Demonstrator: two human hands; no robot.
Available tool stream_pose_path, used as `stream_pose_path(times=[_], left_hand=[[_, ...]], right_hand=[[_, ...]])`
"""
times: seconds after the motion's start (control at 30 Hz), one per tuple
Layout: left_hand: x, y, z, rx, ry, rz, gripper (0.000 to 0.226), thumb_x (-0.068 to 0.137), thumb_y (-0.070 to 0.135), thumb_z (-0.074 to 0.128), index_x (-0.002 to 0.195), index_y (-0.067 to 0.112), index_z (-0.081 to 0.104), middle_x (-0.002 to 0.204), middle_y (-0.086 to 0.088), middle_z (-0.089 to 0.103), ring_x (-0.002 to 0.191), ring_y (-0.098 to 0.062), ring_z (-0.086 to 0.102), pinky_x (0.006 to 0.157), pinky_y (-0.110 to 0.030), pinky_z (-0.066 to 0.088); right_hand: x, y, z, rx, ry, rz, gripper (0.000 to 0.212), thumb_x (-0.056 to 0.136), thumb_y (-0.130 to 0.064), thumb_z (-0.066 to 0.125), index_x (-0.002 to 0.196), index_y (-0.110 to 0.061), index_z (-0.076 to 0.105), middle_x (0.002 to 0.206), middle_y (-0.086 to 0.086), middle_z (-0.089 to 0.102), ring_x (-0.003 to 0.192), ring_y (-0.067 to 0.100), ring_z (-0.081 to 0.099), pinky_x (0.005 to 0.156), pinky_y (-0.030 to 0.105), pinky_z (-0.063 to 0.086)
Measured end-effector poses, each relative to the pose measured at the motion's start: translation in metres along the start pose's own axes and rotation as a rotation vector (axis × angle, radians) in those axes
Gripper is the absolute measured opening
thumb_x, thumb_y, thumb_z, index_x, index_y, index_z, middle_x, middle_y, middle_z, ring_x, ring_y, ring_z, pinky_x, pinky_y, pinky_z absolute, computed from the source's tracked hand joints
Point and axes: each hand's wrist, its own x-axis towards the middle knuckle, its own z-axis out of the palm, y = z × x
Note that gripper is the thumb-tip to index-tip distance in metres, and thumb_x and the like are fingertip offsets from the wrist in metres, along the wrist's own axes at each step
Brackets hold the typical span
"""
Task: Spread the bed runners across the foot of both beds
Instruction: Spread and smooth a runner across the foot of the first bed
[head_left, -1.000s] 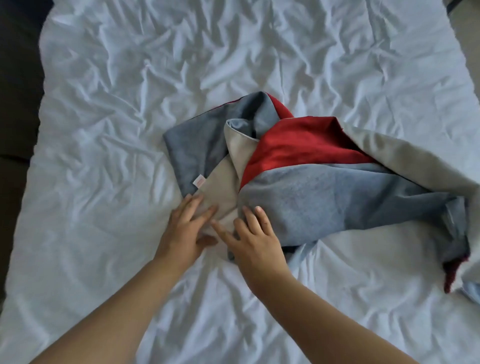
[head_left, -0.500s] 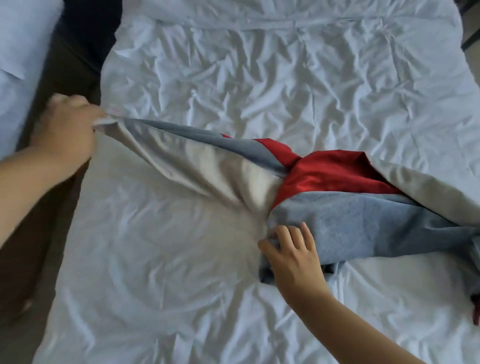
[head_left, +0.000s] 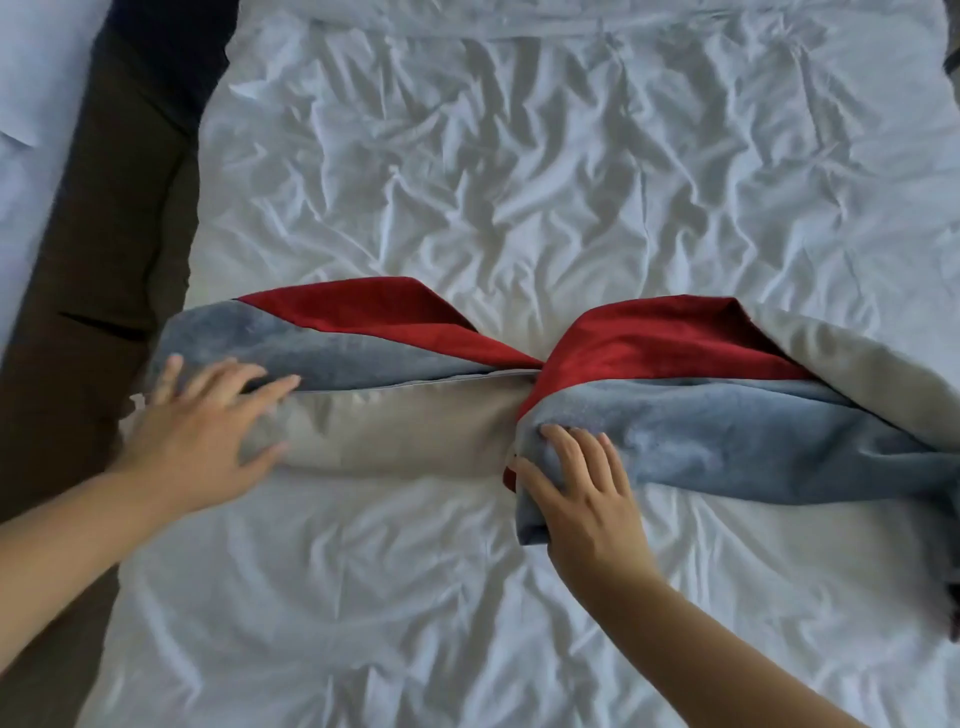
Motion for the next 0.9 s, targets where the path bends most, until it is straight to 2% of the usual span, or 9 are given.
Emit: stream_pose_path(times=[0.1, 0.2, 0.3, 0.4, 0.5, 0.6, 0.73, 0.83, 0.9], left_hand=[[0.031, 0.107, 0.015, -0.129, 0.048, 0.225, 0.074, 0.089, 0.061, 0.048, 0.154, 0.025, 0.046, 0.149, -0.013, 0.052, 0.141, -0.039, 0.046, 0.114, -0.067, 0.029], [0.070, 0.170, 0.019, -0.213, 0.058, 0.182, 0.079, 0.094, 0.051, 0.058, 0.161, 0.025, 0.028, 0.161, -0.005, 0.038, 0.149, -0.030, 0.034, 0.119, -0.058, 0.027], [0.088, 0.214, 0.025, -0.143, 0.000, 0.206, 0.080, 0.093, 0.040, 0.062, 0.161, 0.025, 0.022, 0.159, 0.002, 0.036, 0.145, -0.022, 0.035, 0.117, -0.044, 0.029], [0.086, 0.227, 0.034, -0.188, -0.033, 0.163, 0.054, 0.100, 0.027, 0.052, 0.153, 0.030, 0.041, 0.135, 0.001, 0.054, 0.126, -0.025, 0.051, 0.099, -0.041, 0.046], [0.068, 0.222, 0.047, -0.219, -0.047, 0.169, 0.044, 0.102, 0.016, 0.048, 0.144, 0.028, 0.055, 0.115, -0.004, 0.061, 0.108, -0.030, 0.059, 0.087, -0.043, 0.052], [0.050, 0.212, 0.057, -0.352, 0.014, 0.225, 0.050, 0.091, 0.002, 0.060, 0.138, 0.021, 0.065, 0.099, -0.011, 0.063, 0.091, -0.037, 0.062, 0.073, -0.046, 0.053], [0.023, 0.202, 0.073, -0.313, 0.169, 0.234, 0.061, 0.075, -0.010, 0.072, 0.129, 0.015, 0.071, 0.086, -0.010, 0.061, 0.070, -0.035, 0.061, 0.052, -0.042, 0.052], [-0.017, 0.184, 0.094, -0.248, 0.308, 0.317, 0.055, 0.076, -0.003, 0.055, 0.123, 0.016, 0.075, 0.083, -0.006, 0.061, 0.061, -0.030, 0.058, 0.047, -0.037, 0.051], [-0.044, 0.176, 0.106, -0.218, 0.338, 0.361, 0.054, 0.079, 0.001, 0.047, 0.121, 0.017, 0.076, 0.084, -0.003, 0.062, 0.061, -0.026, 0.058, 0.049, -0.035, 0.051]], right_hand=[[-0.001, -0.001, -0.003, 0.016, -0.117, -0.084, 0.076, 0.057, -0.008, 0.072, 0.132, -0.022, 0.062, 0.160, 0.013, 0.035, 0.150, 0.038, 0.026, 0.121, 0.059, 0.022], [0.002, -0.005, -0.004, -0.014, -0.179, -0.191, 0.072, 0.065, -0.017, 0.056, 0.136, -0.020, 0.060, 0.163, 0.006, 0.032, 0.156, 0.031, 0.009, 0.125, 0.056, 0.011], [0.008, -0.002, -0.005, -0.155, -0.231, -0.204, 0.061, 0.077, -0.024, 0.047, 0.135, -0.017, 0.063, 0.159, 0.002, 0.041, 0.156, 0.027, 0.014, 0.126, 0.052, 0.010], [0.008, 0.011, -0.004, -0.244, -0.229, -0.153, 0.056, 0.089, -0.023, 0.040, 0.142, -0.020, 0.059, 0.159, -0.003, 0.041, 0.154, 0.023, 0.019, 0.125, 0.049, 0.013], [-0.002, 0.026, -0.002, -0.202, -0.112, -0.149, 0.053, 0.093, -0.015, 0.034, 0.136, -0.018, 0.065, 0.150, -0.001, 0.053, 0.147, 0.026, 0.036, 0.119, 0.049, 0.031], [-0.016, 0.045, -0.003, -0.148, -0.006, -0.143, 0.052, 0.090, -0.008, 0.035, 0.129, -0.014, 0.070, 0.139, 0.001, 0.063, 0.139, 0.031, 0.049, 0.112, 0.052, 0.042], [-0.039, 0.091, -0.007, -0.218, 0.006, -0.083, 0.050, 0.087, -0.006, 0.037, 0.123, -0.003, 0.071, 0.130, 0.009, 0.069, 0.131, 0.041, 0.054, 0.107, 0.058, 0.039], [-0.064, 0.123, -0.011, -0.286, -0.026, 0.061, 0.051, 0.086, -0.005, 0.035, 0.122, 0.002, 0.070, 0.128, 0.015, 0.069, 0.129, 0.045, 0.055, 0.104, 0.059, 0.043], [-0.075, 0.125, -0.009, -0.320, -0.070, 0.054, 0.052, 0.086, -0.003, 0.034, 0.123, 0.002, 0.070, 0.131, 0.013, 0.068, 0.128, 0.045, 0.056, 0.102, 0.059, 0.048]])
